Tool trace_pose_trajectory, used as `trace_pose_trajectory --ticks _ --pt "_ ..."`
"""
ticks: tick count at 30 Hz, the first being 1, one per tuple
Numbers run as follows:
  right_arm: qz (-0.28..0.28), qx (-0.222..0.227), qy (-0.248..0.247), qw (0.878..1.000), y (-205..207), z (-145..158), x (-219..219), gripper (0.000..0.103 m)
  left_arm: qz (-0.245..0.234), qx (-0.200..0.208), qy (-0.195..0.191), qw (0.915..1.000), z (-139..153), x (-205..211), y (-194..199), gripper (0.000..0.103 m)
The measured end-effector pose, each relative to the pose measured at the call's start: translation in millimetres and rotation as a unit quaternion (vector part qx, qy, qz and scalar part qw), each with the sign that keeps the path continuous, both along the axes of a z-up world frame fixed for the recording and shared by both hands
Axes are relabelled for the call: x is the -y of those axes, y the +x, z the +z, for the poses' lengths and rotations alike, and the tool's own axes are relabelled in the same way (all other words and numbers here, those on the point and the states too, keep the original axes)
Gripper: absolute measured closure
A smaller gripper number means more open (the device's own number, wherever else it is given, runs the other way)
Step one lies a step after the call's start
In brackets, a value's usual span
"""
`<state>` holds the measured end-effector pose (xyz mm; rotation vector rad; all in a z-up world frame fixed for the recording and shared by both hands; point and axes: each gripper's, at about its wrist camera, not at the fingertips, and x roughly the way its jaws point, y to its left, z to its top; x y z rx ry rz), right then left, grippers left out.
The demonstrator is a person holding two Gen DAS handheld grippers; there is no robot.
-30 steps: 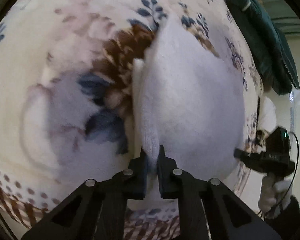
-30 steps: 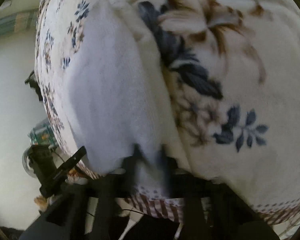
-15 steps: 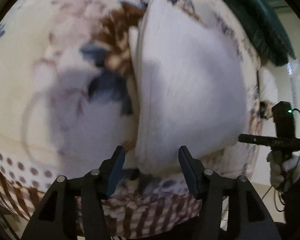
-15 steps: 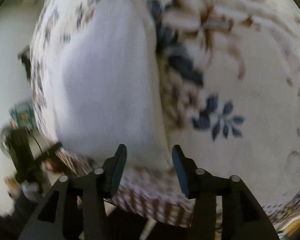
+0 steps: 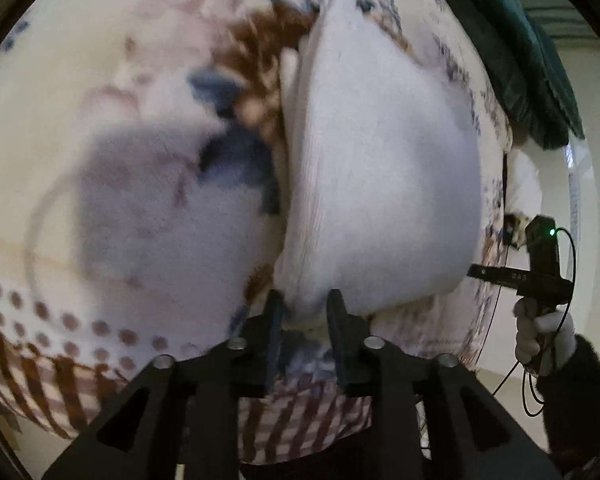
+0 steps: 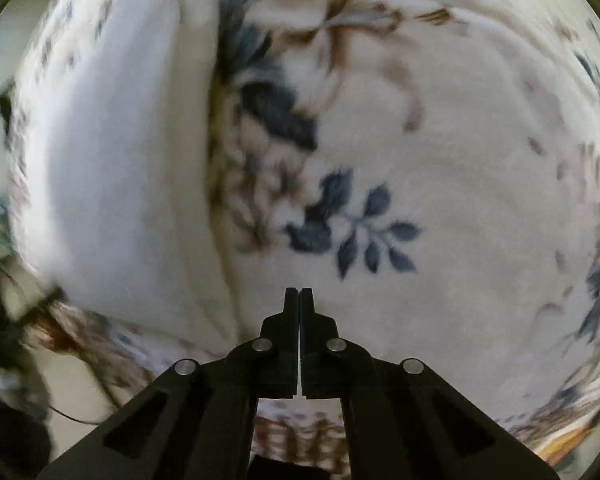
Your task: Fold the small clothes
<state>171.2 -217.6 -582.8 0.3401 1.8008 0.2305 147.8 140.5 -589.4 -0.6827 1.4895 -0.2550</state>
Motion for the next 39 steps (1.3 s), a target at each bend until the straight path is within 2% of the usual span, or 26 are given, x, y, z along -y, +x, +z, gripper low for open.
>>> trace_pose_trajectory --ticks 1,2,3,4,5,6,9,10,12,14,17,18,19,20,21,23,28,31,35,39 --pt "-0.017 0.0 0.019 1.0 3 3 6 0.099 0.012 0.015 -0.012 0.9997 6 -5 2 0.065" --pt "-0.04 0.005 0.043 0.998 6 7 16 0.083 0.025 0.029 -0.024 0.999 9 -11 3 0.043" --pt "-0.069 0.017 0.08 0.994 12 11 23 0.053 0.049 0.043 -0.037 0.9972 10 -19 8 0.032" --pt "-0.082 0.023 0.107 0.991 17 11 26 0.037 0.066 0.05 -0.049 0.9954 6 -24 12 0.032" --pt "-0.088 0.024 0.131 0.987 21 9 28 0.016 0.079 0.052 -0.065 0.9934 -1 -27 20 0.032" --pt "-0.097 0.027 0.166 0.981 27 3 24 0.014 0.089 0.052 -0.084 0.9911 -11 -28 30 0.032" --pt "-0.11 0.005 0.247 0.963 48 -29 3 0.014 0.099 0.048 -0.125 0.986 -50 -23 63 0.032" --pt "-0.112 -0.002 0.264 0.958 55 -40 1 0.014 0.098 0.04 -0.126 0.9864 -59 -20 71 0.032" --pt "-0.111 -0.02 0.281 0.953 65 -63 -10 0.014 0.081 0.039 -0.159 0.9831 -73 -10 87 0.032" --pt "-0.1 -0.036 0.294 0.95 69 -84 -23 0.014 0.061 0.035 -0.167 0.9835 -80 0 100 0.032" --pt "-0.088 -0.039 0.314 0.944 73 -90 -30 0.013 0.05 0.044 -0.181 0.9811 -79 8 108 0.033" --pt "-0.086 -0.035 0.317 0.944 75 -90 -34 0.019 0.055 0.047 -0.183 0.9804 -77 7 108 0.044" --pt "-0.088 -0.028 0.314 0.945 75 -89 -36 0.025 0.059 0.051 -0.187 0.9792 -74 6 108 0.059" --pt "-0.091 -0.023 0.313 0.945 75 -88 -40 0.035 0.061 0.053 -0.191 0.9784 -71 4 107 0.074" --pt "-0.094 -0.018 0.309 0.946 75 -86 -41 0.047 0.064 0.055 -0.181 0.9798 -66 2 103 0.075" --pt "-0.11 -0.008 0.307 0.945 73 -79 -41 0.053 0.068 0.063 -0.167 0.9817 -50 2 104 0.077" --pt "-0.114 0.018 0.304 0.946 78 -41 -44 0.057 0.069 0.079 -0.157 0.982 -6 0 124 0.077" --pt "-0.119 0.044 0.314 0.941 102 -12 -54 0.057 0.061 0.107 -0.151 0.9809 25 -5 158 0.077" --pt "-0.118 0.091 0.32 0.936 161 24 -67 0.057 0.045 0.15 -0.14 0.9776 61 -25 220 0.077" --pt "-0.116 0.14 0.317 0.931 249 50 -90 0.058 0.037 0.183 -0.137 0.9729 77 -51 302 0.077"
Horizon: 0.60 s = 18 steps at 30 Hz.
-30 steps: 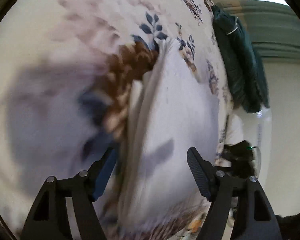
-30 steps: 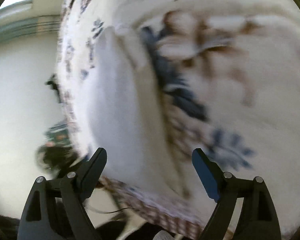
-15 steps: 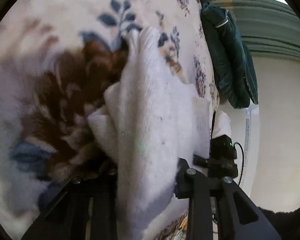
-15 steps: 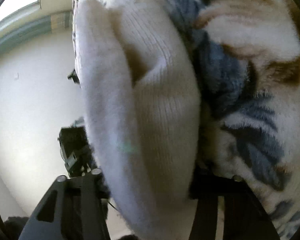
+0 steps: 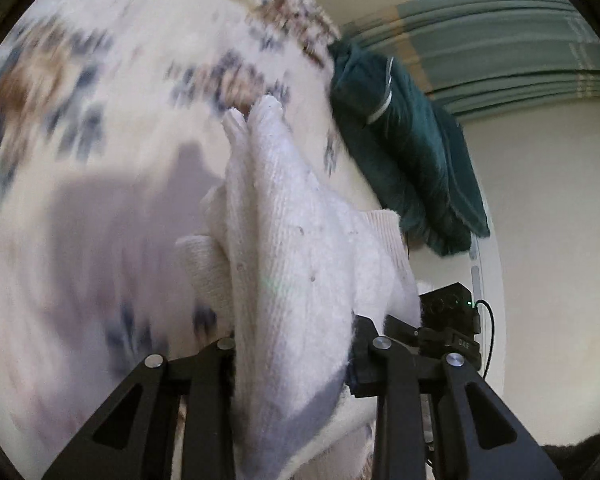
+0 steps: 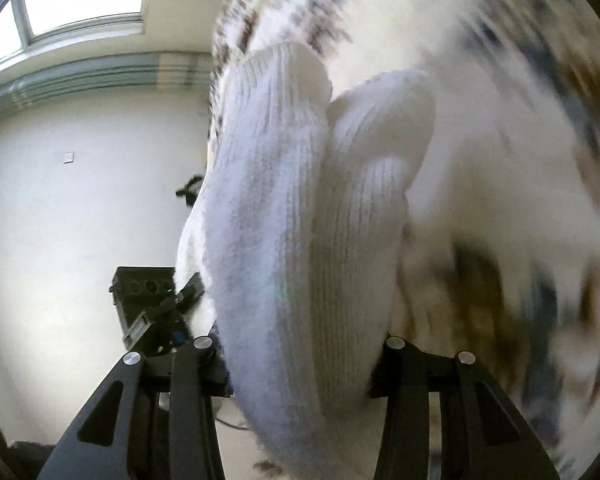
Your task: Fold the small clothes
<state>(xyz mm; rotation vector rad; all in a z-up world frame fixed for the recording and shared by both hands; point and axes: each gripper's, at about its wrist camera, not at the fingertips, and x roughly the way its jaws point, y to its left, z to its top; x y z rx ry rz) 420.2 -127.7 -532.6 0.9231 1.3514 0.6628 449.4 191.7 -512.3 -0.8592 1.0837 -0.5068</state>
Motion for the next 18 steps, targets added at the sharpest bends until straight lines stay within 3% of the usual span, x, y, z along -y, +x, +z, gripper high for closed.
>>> trace_pose_trajectory --ticks 5,9,15,18 --pt "-0.022 0.033 -0.017 0.999 107 7 -25 0.058 -0.013 0.028 0.028 0.9991 0 -30 115 0.077" --pt "-0.036 0.037 -0.031 0.998 195 -10 -48 0.057 -0.027 0.033 0.05 0.9978 -17 -45 203 0.077" --pt "-0.053 0.011 -0.059 0.997 279 -56 -70 0.058 -0.033 -0.009 0.054 0.9979 -77 -60 272 0.075" --pt "-0.04 -0.006 -0.098 0.994 298 -78 -101 0.057 -0.056 -0.047 0.093 0.993 -108 -60 286 0.071"
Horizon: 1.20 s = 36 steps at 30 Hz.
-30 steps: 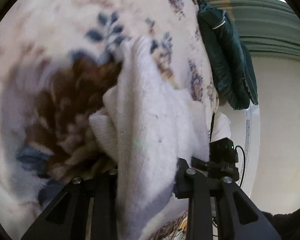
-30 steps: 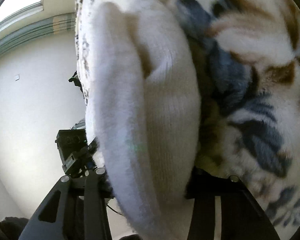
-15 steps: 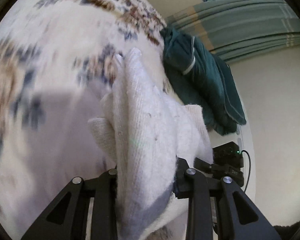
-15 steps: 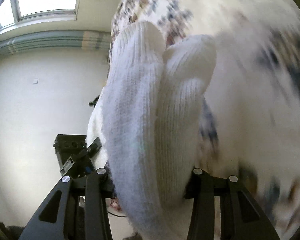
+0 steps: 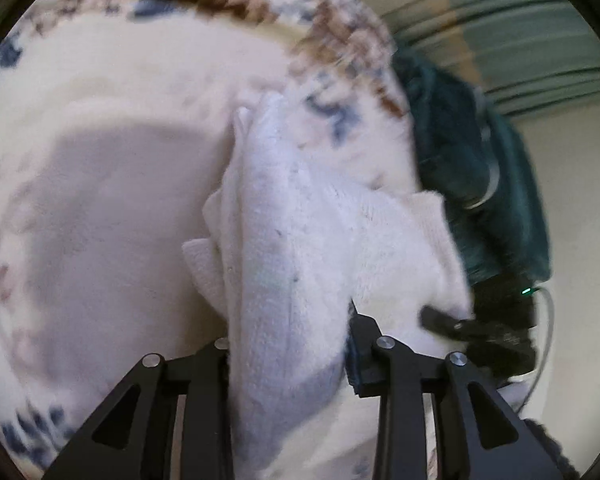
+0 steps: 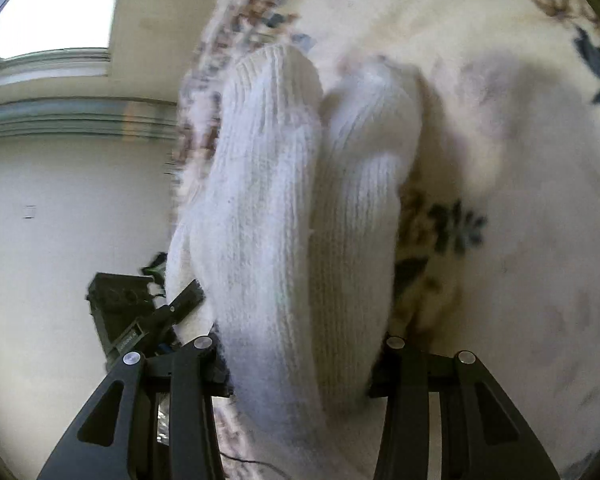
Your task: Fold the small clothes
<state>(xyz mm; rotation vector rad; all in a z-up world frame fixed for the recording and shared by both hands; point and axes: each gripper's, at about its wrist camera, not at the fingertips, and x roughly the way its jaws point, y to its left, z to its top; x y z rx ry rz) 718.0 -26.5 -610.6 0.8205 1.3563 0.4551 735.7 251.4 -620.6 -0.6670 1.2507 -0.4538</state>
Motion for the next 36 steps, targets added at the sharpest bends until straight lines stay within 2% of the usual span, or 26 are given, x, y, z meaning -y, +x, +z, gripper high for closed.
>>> trace_pose_trajectory --ticks 2,3,5,6,7,8,9,10,11,12,13,14,16,18,19,21,22,24,27,30,36 --pt "0.009 -0.004 -0.021 1.0 8 -2 -2 0.054 -0.009 -0.016 0.003 0.9998 -9 -1 3 0.067" --pt "0.012 -0.008 -0.034 0.999 9 -4 -5 0.049 -0.008 -0.024 0.001 0.9997 -11 -3 4 0.061" --pt "0.02 -0.008 -0.072 0.997 2 6 -10 0.038 -0.003 -0.028 0.019 0.9994 -5 -7 0 0.059" --pt "0.018 -0.01 -0.092 0.996 3 9 -10 0.036 -0.001 -0.021 0.042 0.9989 1 -7 -3 0.053" --pt "0.02 -0.009 -0.123 0.992 3 14 -12 0.034 0.002 -0.014 0.084 0.9964 10 -6 -6 0.045" --pt "0.024 -0.001 -0.165 0.986 -5 24 -15 0.024 0.007 -0.006 0.126 0.992 18 -4 -9 0.033" --pt "0.029 0.014 -0.22 0.975 -12 36 -23 0.018 0.017 0.013 0.178 0.9838 30 -1 -19 0.033" --pt "0.034 0.029 -0.273 0.961 -14 55 -24 0.015 0.024 0.029 0.203 0.9784 39 1 -25 0.033" --pt "0.035 0.038 -0.321 0.946 -20 65 -30 0.008 0.03 0.048 0.235 0.9704 48 4 -36 0.033" --pt "0.039 0.042 -0.368 0.928 -28 73 -39 0.002 0.032 0.069 0.279 0.9572 61 11 -50 0.028" --pt "0.04 0.044 -0.398 0.915 -36 80 -46 0.001 0.029 0.08 0.302 0.9496 67 17 -60 0.01" --pt "0.034 0.046 -0.415 0.908 -48 88 -50 0.001 0.023 0.088 0.318 0.9438 74 22 -71 0.001" --pt "0.021 0.052 -0.446 0.893 -70 108 -51 0.001 0.024 0.104 0.343 0.9331 91 31 -96 0.0" --pt "0.002 0.066 -0.478 0.876 -106 134 -45 0.0 0.037 0.116 0.359 0.9253 111 35 -122 0.0" --pt "-0.003 0.073 -0.486 0.871 -138 150 -28 0.0 0.042 0.118 0.36 0.9244 118 37 -129 0.0" --pt "-0.023 0.09 -0.512 0.854 -166 178 -26 0.0 0.054 0.124 0.362 0.9224 136 41 -144 0.0" --pt "-0.026 0.094 -0.516 0.851 -181 192 -19 0.0 0.061 0.128 0.368 0.9191 150 44 -156 0.0" --pt "-0.039 0.104 -0.521 0.846 -208 225 -21 0.0 0.063 0.13 0.369 0.9183 170 50 -174 0.0" --pt "-0.052 0.126 -0.529 0.838 -254 280 -23 0.0 0.07 0.151 0.368 0.9149 216 61 -212 0.0" --pt "-0.061 0.139 -0.517 0.842 -294 328 -19 0.0 0.078 0.174 0.368 0.9101 259 70 -244 0.0" --pt "-0.076 0.189 -0.519 0.83 -378 437 -16 0.0 0.097 0.213 0.371 0.8986 352 84 -319 0.0"
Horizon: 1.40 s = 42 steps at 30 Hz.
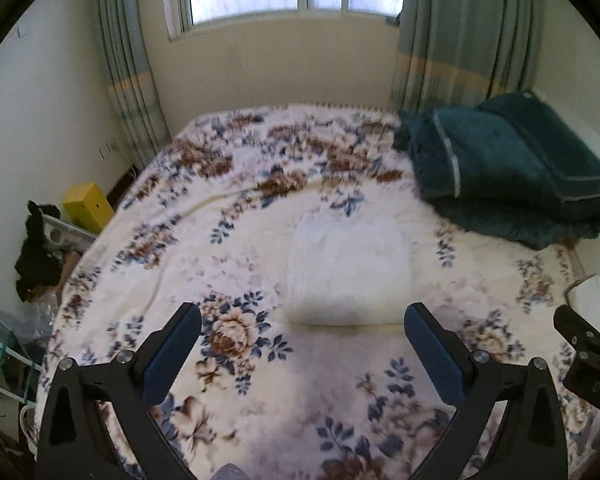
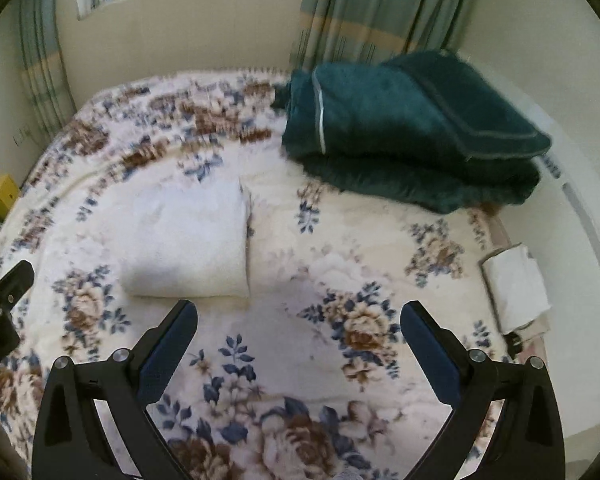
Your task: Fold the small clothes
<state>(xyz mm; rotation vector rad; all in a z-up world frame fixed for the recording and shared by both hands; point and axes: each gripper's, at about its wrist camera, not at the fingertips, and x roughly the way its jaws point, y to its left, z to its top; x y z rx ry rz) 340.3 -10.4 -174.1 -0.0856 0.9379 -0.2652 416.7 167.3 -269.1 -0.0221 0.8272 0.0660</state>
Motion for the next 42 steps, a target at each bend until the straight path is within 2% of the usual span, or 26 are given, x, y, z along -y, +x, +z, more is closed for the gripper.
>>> trace_pose_trajectory --ticks 7,12,14,17,27,31,42 --pt "0.014 0.057 0.006 0.998 -104 120 7 0.0 0.003 0.042 -0.003 0.9991 95 14 -90 0.0" --pt "0.016 0.083 0.018 0.996 -179 181 12 0.0 -0.001 0.059 -0.007 0.9982 135 21 -138 0.0" --pt "0.016 0.092 0.019 0.995 -201 196 13 0.0 0.002 0.07 0.004 0.9975 149 24 -159 0.0" --pt "0.021 0.106 0.019 0.994 -239 220 16 0.0 0.001 0.078 -0.006 0.9969 166 24 -184 0.0" --pt "0.047 0.11 0.032 0.992 -299 260 19 0.0 0.006 0.063 0.001 0.998 191 29 -222 0.0" --pt "0.059 0.112 0.029 0.991 -303 274 21 0.0 0.013 0.067 0.008 0.9976 200 33 -230 0.0" --pt "0.076 0.104 0.038 0.991 -301 299 25 0.0 0.009 0.069 0.0 0.9976 215 37 -239 0.0"
